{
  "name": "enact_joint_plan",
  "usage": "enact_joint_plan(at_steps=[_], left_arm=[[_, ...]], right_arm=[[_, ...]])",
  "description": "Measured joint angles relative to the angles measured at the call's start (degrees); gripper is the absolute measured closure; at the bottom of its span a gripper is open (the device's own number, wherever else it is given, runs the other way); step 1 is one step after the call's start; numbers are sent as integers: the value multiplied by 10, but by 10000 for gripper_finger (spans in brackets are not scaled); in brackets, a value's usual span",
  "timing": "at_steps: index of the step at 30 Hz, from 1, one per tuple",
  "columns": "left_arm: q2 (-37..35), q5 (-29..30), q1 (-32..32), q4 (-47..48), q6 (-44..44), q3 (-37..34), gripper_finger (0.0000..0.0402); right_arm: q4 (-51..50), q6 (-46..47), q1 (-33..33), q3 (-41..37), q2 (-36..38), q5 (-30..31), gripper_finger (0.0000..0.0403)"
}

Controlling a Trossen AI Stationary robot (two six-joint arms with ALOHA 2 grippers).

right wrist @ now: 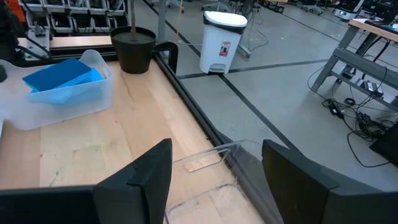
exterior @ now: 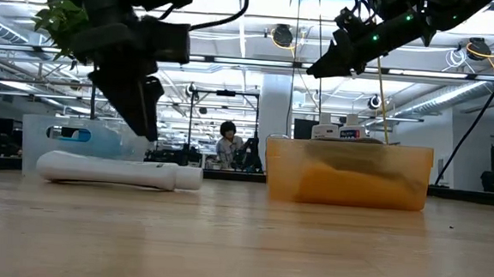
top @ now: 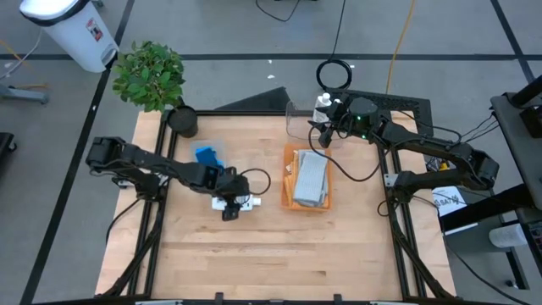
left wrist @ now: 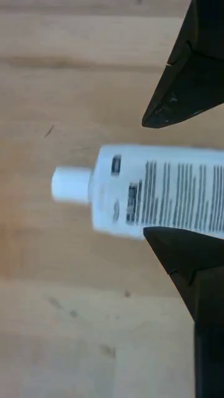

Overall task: Pick & Place Kitchen Items
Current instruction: Put the white plastic restorer bottle into the transparent bin

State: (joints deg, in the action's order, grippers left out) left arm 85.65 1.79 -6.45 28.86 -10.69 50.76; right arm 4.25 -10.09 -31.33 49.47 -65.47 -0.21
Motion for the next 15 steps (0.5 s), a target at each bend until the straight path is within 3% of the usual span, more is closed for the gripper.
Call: enact_joint_plan(at_steps=[10,15], left_arm=[[53,51,-72,0,4,0,124],[83,152,-79,13,1,1,124]], right_arm=[[0,0,0,0,0,0,187],[1,0,0,0,0,0,187]])
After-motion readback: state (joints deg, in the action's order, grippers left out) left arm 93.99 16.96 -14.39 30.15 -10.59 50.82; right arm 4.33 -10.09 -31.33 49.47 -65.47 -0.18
